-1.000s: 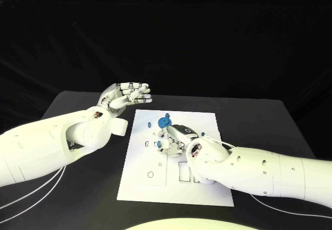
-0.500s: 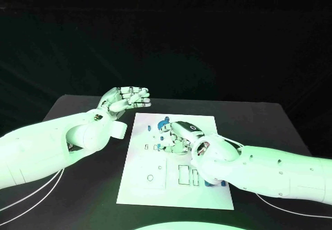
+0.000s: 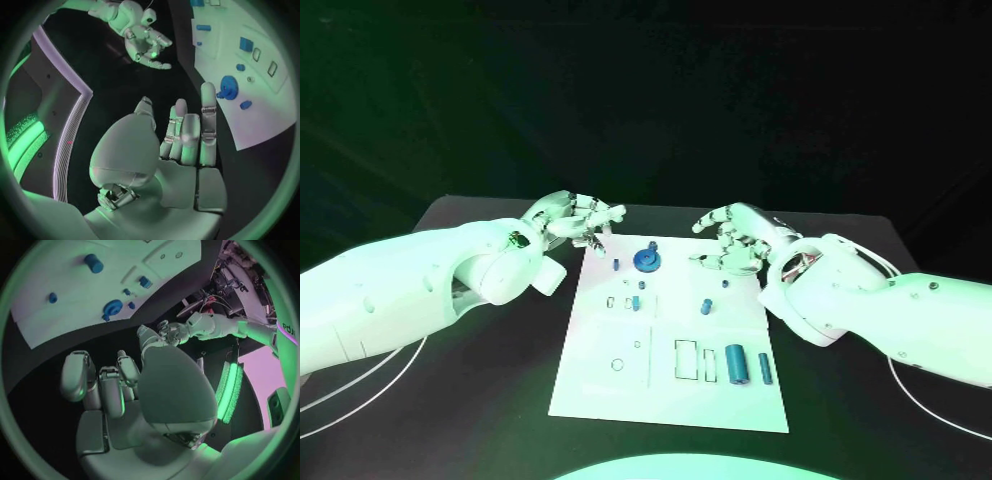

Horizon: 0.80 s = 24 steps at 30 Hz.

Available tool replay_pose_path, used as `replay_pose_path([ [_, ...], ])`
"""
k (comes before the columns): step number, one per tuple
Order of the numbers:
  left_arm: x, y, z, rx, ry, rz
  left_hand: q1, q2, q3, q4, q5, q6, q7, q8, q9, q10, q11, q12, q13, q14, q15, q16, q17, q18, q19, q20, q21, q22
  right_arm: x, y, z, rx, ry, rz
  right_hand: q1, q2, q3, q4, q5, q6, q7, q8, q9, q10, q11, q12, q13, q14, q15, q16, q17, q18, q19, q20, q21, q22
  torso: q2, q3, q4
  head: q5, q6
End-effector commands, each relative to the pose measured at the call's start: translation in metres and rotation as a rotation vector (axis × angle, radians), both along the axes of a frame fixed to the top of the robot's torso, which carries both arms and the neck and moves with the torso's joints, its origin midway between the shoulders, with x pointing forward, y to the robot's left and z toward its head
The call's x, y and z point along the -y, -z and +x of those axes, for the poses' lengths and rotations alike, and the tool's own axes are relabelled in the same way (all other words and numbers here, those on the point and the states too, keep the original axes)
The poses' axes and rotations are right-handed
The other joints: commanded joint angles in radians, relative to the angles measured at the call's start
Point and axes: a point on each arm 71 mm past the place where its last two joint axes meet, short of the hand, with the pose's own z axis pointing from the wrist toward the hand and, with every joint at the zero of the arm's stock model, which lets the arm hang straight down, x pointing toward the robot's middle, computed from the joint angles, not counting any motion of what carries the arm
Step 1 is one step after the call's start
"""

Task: Assemble the parts on the task board

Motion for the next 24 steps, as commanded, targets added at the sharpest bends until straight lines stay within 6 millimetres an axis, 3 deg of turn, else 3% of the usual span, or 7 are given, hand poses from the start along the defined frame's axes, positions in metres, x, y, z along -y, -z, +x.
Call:
replay_pose_path([
  [1, 0.008, 0.004, 0.002, -0.072, 0.13, 0.296, -0.025, 0.007, -0.032, -0.001, 0.003, -0.012, -0.013, 0.082, 0.034, -0.016, -0.013, 0.126, 0.067, 0.071, -0.009, 0.093, 0.135, 0.014, -0.018, -0.009, 0.116, 0.073, 0.019, -0.007, 0.006, -0.047, 0.07, 0.059, 0.001, 0.005, -0.001, -0.001, 0.002, 0.009, 0.001, 0.005, 0.002, -0.002, -0.005, 0.002, 0.0, 0.074, 0.0, -0.005, 0.12, 0.009, -0.005, -0.002, -0.002, 0.0, -0.006, 0.0015, 0.004, 0.005, -0.008],
  [2, 0.01, 0.003, 0.003, -0.089, 0.15, 0.342, -0.041, 0.013, -0.043, 0.001, -0.001, -0.01, -0.019, 0.106, 0.041, -0.006, -0.022, 0.159, 0.08, 0.106, -0.015, 0.126, 0.197, 0.002, 0.016, -0.015, 0.199, 0.175, 0.025, -0.008, 0.009, -0.057, 0.089, 0.069, 0.0, 0.005, -0.001, -0.001, 0.002, 0.011, 0.001, 0.007, 0.002, -0.001, -0.006, 0.004, 0.002, 0.074, 0.0, -0.005, 0.12, 0.009, -0.005, -0.002, -0.001, 0.001, -0.006, 0.0016, 0.0039, 0.008, -0.01],
  [4, 0.013, 0.002, 0.005, -0.115, 0.18, 0.416, -0.056, 0.022, -0.051, 0.001, -0.007, -0.008, -0.024, 0.117, 0.044, 0.003, -0.025, 0.176, 0.085, 0.126, -0.019, 0.144, 0.235, -0.007, 0.037, -0.019, 0.251, 0.244, 0.034, -0.01, 0.013, -0.084, 0.123, 0.091, 0.0, 0.005, -0.001, -0.001, 0.002, 0.011, 0.001, 0.007, 0.002, -0.001, -0.006, 0.004, 0.002, 0.074, 0.0, -0.005, 0.12, 0.009, -0.005, -0.002, -0.001, 0.001, -0.006, 0.0032, 0.0033, 0.012, -0.013],
  [11, 0.023, -0.003, 0.012, -0.202, 0.227, 0.612, -0.014, 0.063, -0.057, 0.0, 0.005, -0.004, -0.041, 0.127, 0.036, 0.085, -0.045, 0.222, 0.142, 0.142, -0.041, 0.129, 0.229, -0.021, 0.09, -0.039, 0.325, 0.349, 0.056, -0.009, 0.024, -0.214, 0.232, 0.188, 0.005, 0.009, 0.005, -0.004, 0.002, 0.015, -0.001, 0.012, 0.003, 0.008, -0.008, 0.014, 0.013, 0.075, -0.002, -0.003, 0.126, 0.008, -0.002, -0.004, 0.001, 0.003, -0.004, 0.0016, 0.0017, 0.022, -0.015],
  [13, 0.027, -0.004, 0.014, -0.222, 0.242, 0.649, -0.005, 0.072, -0.066, 0.0, 0.004, -0.009, -0.042, 0.119, 0.029, 0.088, -0.047, 0.212, 0.129, 0.155, -0.046, 0.135, 0.251, -0.034, 0.149, -0.047, 0.367, 0.42, 0.059, -0.009, 0.026, -0.23, 0.247, 0.199, 0.006, 0.01, 0.006, -0.005, 0.002, 0.015, -0.002, 0.012, 0.003, 0.008, -0.008, 0.014, 0.012, 0.075, -0.002, -0.004, 0.124, 0.008, -0.003, -0.005, -0.001, 0.002, -0.003, 0.0011, 0.0013, 0.022, -0.016],
  [18, 0.039, -0.004, 0.018, -0.284, 0.307, 0.757, -0.003, 0.085, -0.081, 0.0, 0.001, -0.01, -0.043, 0.113, 0.022, 0.089, -0.048, 0.202, 0.12, 0.167, -0.049, 0.145, 0.28, -0.05, 0.214, -0.052, 0.415, 0.508, 0.065, -0.009, 0.031, -0.248, 0.278, 0.213, 0.007, 0.01, 0.007, -0.005, 0.002, 0.015, -0.002, 0.013, 0.003, 0.007, -0.008, 0.013, 0.011, 0.075, -0.002, -0.004, 0.123, 0.009, -0.004, -0.005, -0.003, 0.0, -0.004, 0.001, 0.0026, 0.021, -0.019],
  [24, 0.05, -0.004, 0.022, -0.335, 0.354, 0.845, 0.011, 0.117, -0.088, -0.001, 0.002, -0.007, -0.043, 0.095, 0.009, 0.111, -0.05, 0.207, 0.137, 0.182, -0.051, 0.163, 0.32, -0.074, 0.286, -0.057, 0.488, 0.643, 0.069, -0.009, 0.034, -0.254, 0.295, 0.215, 0.007, 0.01, 0.007, -0.005, 0.002, 0.015, -0.002, 0.013, 0.003, 0.007, -0.008, 0.013, 0.011, 0.075, -0.002, -0.004, 0.123, 0.009, -0.004, -0.005, -0.003, 0.0, -0.004, 0.0019, 0.0034, 0.021, -0.024],
])
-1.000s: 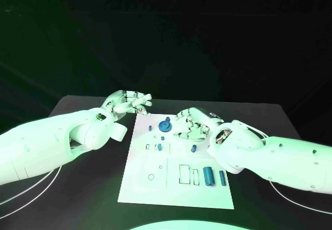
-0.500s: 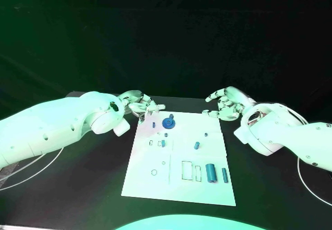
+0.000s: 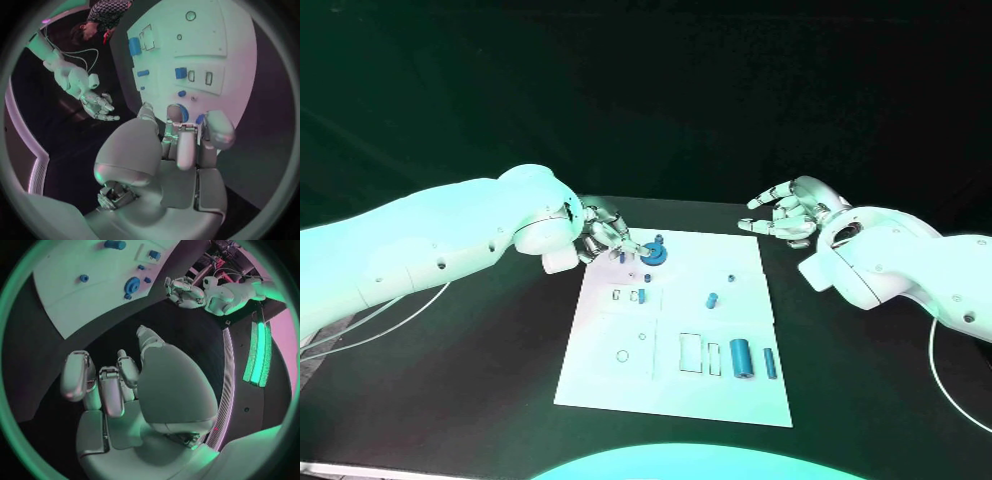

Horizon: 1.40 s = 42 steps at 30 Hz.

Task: Assemble the parts on the task board

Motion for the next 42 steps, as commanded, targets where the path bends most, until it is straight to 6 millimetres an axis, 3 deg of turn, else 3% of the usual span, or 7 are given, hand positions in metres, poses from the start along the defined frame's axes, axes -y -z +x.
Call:
replay_pose_path([
  [1, 0.001, 0.005, -0.002, -0.082, 0.052, 0.146, 0.01, 0.015, -0.005, 0.0, 0.0, -0.001, -0.002, -0.012, -0.007, 0.008, -0.001, 0.0, -0.001, 0.06, -0.007, 0.007, 0.121, -0.012, 0.015, 0.0, 0.014, 0.025, 0.001, 0.002, 0.001, -0.036, 0.007, 0.023, 0.003, 0.006, 0.003, -0.002, 0.002, 0.006, 0.001, 0.005, 0.002, 0.001, -0.003, 0.005, -0.001, 0.075, -0.002, -0.004, 0.122, 0.009, -0.004, -0.005, -0.003, -0.001, -0.001, 0.0006, 0.0012, -0.001, -0.003],
  [5, 0.007, 0.006, 0.0, -0.1, 0.063, 0.165, 0.022, 0.032, -0.005, 0.001, -0.001, -0.02, 0.008, -0.053, -0.027, 0.019, 0.007, 0.0, 0.006, 0.065, -0.002, 0.014, 0.137, -0.016, 0.027, 0.002, 0.028, 0.048, 0.001, 0.002, 0.002, -0.039, 0.011, 0.022, 0.005, 0.006, 0.005, -0.002, 0.001, 0.006, 0.0, 0.006, 0.002, 0.0, -0.003, 0.004, -0.003, 0.074, -0.003, -0.005, 0.12, 0.01, -0.005, -0.005, -0.005, -0.003, -0.001, 0.0004, 0.0012, -0.001, -0.006],
  [16, 0.02, 0.012, 0.0, -0.158, 0.104, 0.184, -0.018, 0.037, -0.053, 0.002, -0.012, -0.005, 0.018, -0.115, -0.054, 0.067, 0.017, 0.038, 0.07, 0.077, 0.008, 0.033, 0.174, -0.027, 0.049, 0.013, 0.067, 0.118, 0.001, 0.002, 0.005, -0.044, 0.018, 0.018, 0.011, 0.007, 0.01, -0.004, 0.001, 0.006, -0.001, 0.008, 0.002, -0.001, -0.004, 0.003, -0.004, 0.074, -0.004, -0.006, 0.119, 0.01, -0.007, -0.006, -0.008, -0.005, -0.001, 0.0, 0.0013, -0.003, -0.013],
  [23, 0.026, 0.018, 0.001, -0.175, 0.116, 0.197, -0.036, 0.04, -0.074, 0.002, -0.019, 0.005, 0.018, -0.123, -0.055, 0.073, 0.017, 0.045, 0.08, 0.078, 0.009, 0.035, 0.179, -0.03, 0.052, 0.014, 0.075, 0.133, -0.001, 0.002, 0.005, -0.047, 0.013, 0.016, 0.012, 0.007, 0.011, -0.004, 0.001, 0.006, -0.001, 0.008, 0.001, -0.004, -0.004, 0.001, -0.006, 0.074, -0.004, -0.006, 0.117, 0.011, -0.008, -0.006, -0.01, -0.006, 0.0, -0.0016, 0.0001, -0.003, -0.015],
  [42, 0.034, 0.029, 0.005, -0.192, 0.12, 0.209, -0.044, 0.052, -0.097, 0.0, -0.022, 0.038, 0.01, -0.116, -0.049, 0.076, 0.011, 0.048, 0.085, 0.08, 0.005, 0.038, 0.184, -0.033, 0.056, 0.012, 0.088, 0.154, -0.006, 0.002, 0.004, -0.052, -0.003, 0.017, 0.014, 0.007, 0.013, -0.004, 0.001, 0.005, -0.001, 0.009, 0.001, -0.004, -0.004, 0.002, -0.006, 0.073, -0.004, -0.007, 0.117, 0.011, -0.009, -0.007, -0.012, -0.007, 0.001, 0.0007, 0.0, 0.0, -0.021],
])
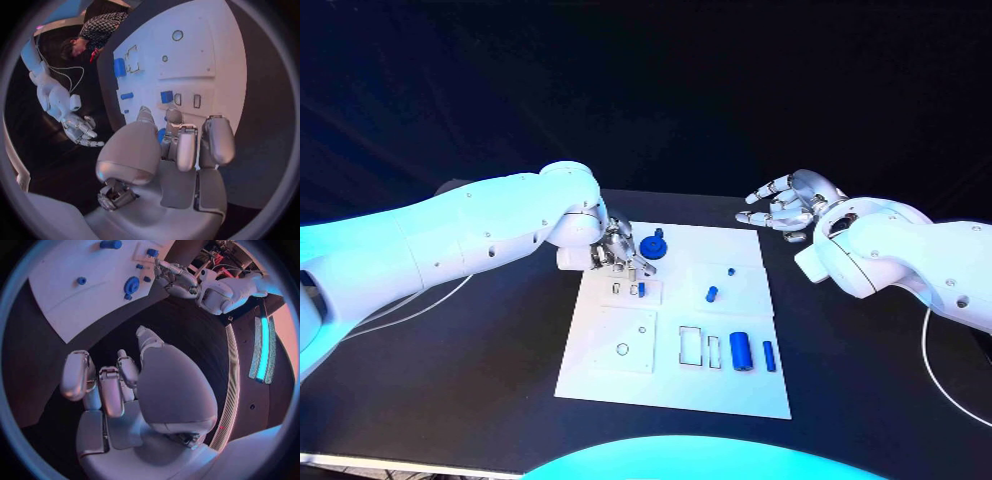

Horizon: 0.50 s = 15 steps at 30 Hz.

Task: Assemble the parts on the task board

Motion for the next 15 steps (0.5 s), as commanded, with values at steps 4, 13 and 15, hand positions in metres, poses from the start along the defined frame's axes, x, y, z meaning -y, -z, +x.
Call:
replay_pose_path([
  [4, 0.0017, 0.003, -0.0001, -0.021, 0.013, 0.002, 0.004, 0.007, -0.012, 0.001, -0.001, 0.018, -0.004, 0.008, 0.006, 0.002, -0.005, 0.003, -0.001, 0.08, 0.003, 0.005, 0.184, -0.017, 0.006, 0.0, 0.007, 0.005, -0.0026, 0.0003, -0.001, -0.009, -0.021, -0.004, 0.009, 0.001, 0.008, 0.0, 0.001, 0.005, -0.001, 0.005, 0.001, -0.004, -0.005, 0.002, -0.001, 0.073, -0.004, -0.007, 0.117, 0.011, -0.005, -0.003, -0.003, -0.001, 0.0, 0.0008, -0.0002, 0.0, -0.004],
  [13, 0.0025, 0.0059, -0.0001, -0.035, 0.024, 0.008, 0.018, 0.013, -0.018, 0.001, 0.003, 0.033, -0.01, 0.021, 0.018, 0.002, -0.01, 0.002, -0.001, 0.08, -0.001, 0.006, 0.185, -0.017, 0.006, -0.003, 0.009, 0.008, -0.0024, 0.0007, -0.0003, -0.011, -0.021, -0.005, 0.009, 0.002, 0.01, 0.001, 0.001, 0.004, -0.001, 0.005, 0.001, -0.004, -0.005, 0.002, 0.0, 0.073, -0.004, -0.007, 0.115, 0.011, -0.006, -0.004, -0.005, -0.002, 0.0, 0.001, -0.0001, -0.001, -0.006],
  [15, 0.0035, 0.0068, -0.0004, -0.038, 0.028, 0.009, 0.019, 0.013, -0.019, 0.0, 0.004, 0.034, -0.011, 0.022, 0.019, 0.002, -0.011, 0.002, 0.0, 0.08, -0.002, 0.006, 0.185, -0.017, 0.006, -0.003, 0.01, 0.01, -0.0026, 0.0008, -0.0001, -0.011, -0.022, -0.006, 0.009, 0.002, 0.01, 0.001, 0.001, 0.004, -0.001, 0.005, 0.001, -0.004, -0.005, 0.002, 0.0, 0.073, -0.004, -0.007, 0.115, 0.011, -0.006, -0.004, -0.005, -0.002, 0.0, 0.001, -0.0004, 0.0, -0.008],
])
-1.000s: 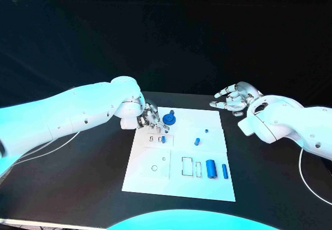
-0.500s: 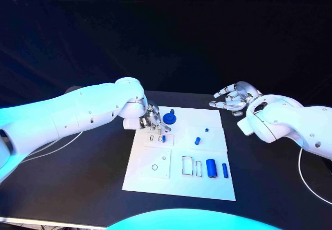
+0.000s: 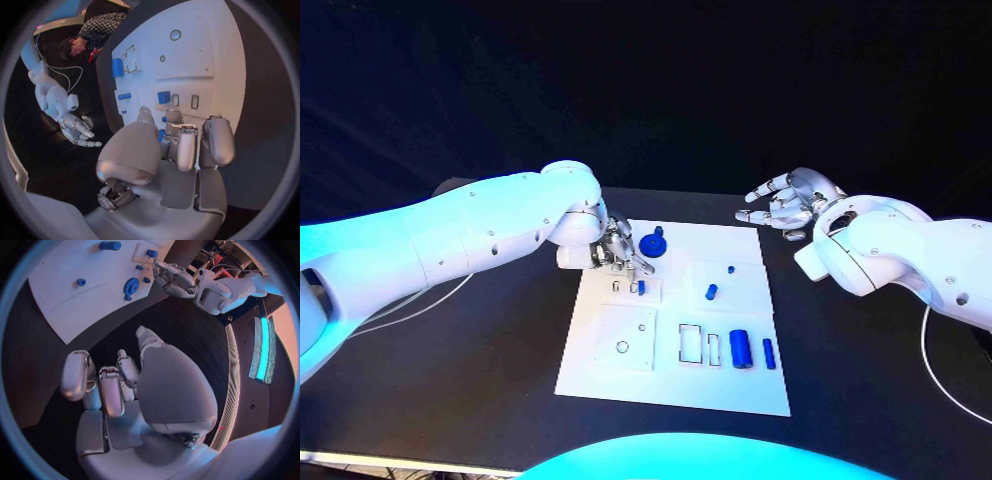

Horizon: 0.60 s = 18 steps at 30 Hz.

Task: Assemble the parts on the task board

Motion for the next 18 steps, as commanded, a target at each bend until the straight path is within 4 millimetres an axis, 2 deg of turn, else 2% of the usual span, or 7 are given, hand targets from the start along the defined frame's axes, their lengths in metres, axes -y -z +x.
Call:
replay_pose_path([
  [1, 0.0042, 0.0022, -0.0022, -0.025, 0.029, 0.0, 0.007, 0.001, -0.008, 0.001, 0.004, 0.009, 0.0, 0.004, 0.001, -0.001, -0.007, 0.002, 0.0, 0.08, -0.002, 0.005, 0.184, -0.018, 0.006, -0.004, 0.006, 0.002, -0.0019, 0.0004, 0.0, -0.006, -0.018, -0.005, 0.009, 0.002, 0.003, -0.001, 0.001, 0.004, -0.001, 0.005, 0.001, -0.004, -0.005, 0.002, -0.001, 0.073, -0.004, -0.004, 0.115, 0.011, -0.006, -0.004, -0.005, -0.001, 0.0, -0.0004, -0.0003, 0.001, -0.002],
  [18, 0.0089, 0.0104, -0.0048, -0.054, 0.053, 0.002, 0.036, 0.009, -0.01, -0.001, 0.013, 0.015, -0.006, 0.017, 0.018, -0.002, -0.013, 0.0, 0.0, 0.08, -0.007, 0.006, 0.186, -0.02, 0.008, -0.008, 0.013, 0.015, -0.0016, 0.001, 0.001, -0.009, -0.017, -0.007, 0.009, 0.003, 0.005, 0.0, 0.001, 0.004, -0.001, 0.006, 0.001, -0.005, -0.005, 0.001, -0.001, 0.073, -0.005, -0.004, 0.114, 0.012, -0.007, -0.004, -0.006, -0.002, -0.001, -0.0007, 0.0008, 0.001, -0.008],
])
